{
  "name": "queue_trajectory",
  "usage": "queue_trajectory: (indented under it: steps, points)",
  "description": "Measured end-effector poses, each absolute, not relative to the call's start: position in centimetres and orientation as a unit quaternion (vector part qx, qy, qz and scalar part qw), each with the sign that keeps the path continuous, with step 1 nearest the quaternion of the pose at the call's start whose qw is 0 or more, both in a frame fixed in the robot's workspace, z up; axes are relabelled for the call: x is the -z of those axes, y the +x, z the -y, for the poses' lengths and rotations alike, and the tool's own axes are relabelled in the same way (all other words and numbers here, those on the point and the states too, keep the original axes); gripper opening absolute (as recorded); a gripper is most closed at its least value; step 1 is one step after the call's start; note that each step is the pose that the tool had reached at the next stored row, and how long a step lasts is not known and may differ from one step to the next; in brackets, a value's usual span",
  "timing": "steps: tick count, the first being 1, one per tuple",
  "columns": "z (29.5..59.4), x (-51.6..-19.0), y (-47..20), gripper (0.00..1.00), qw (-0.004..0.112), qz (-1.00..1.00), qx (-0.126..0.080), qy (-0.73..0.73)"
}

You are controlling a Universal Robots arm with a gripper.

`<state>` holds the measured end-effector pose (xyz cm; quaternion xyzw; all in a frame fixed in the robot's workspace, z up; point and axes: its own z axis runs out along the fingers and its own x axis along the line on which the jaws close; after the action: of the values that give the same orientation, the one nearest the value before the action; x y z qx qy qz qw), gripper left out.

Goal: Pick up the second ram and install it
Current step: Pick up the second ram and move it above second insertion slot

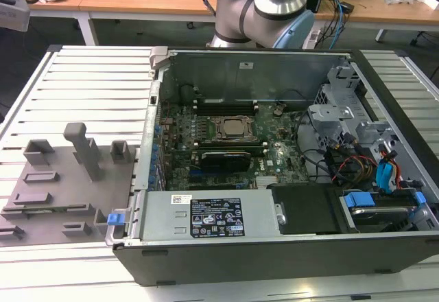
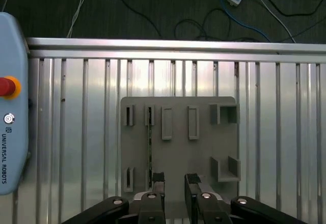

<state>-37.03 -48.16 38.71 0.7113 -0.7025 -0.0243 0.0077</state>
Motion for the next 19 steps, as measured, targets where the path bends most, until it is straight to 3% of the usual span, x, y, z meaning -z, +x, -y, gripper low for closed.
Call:
queue_trajectory:
  steps: [3, 19]
  points:
    - [48.5, -37.2, -37.0, 0.3, 0.008, 0.701, 0.024, 0.713]
    - [48.5, -36.0, -37.0, 0.3, 0.008, 0.698, 0.024, 0.716]
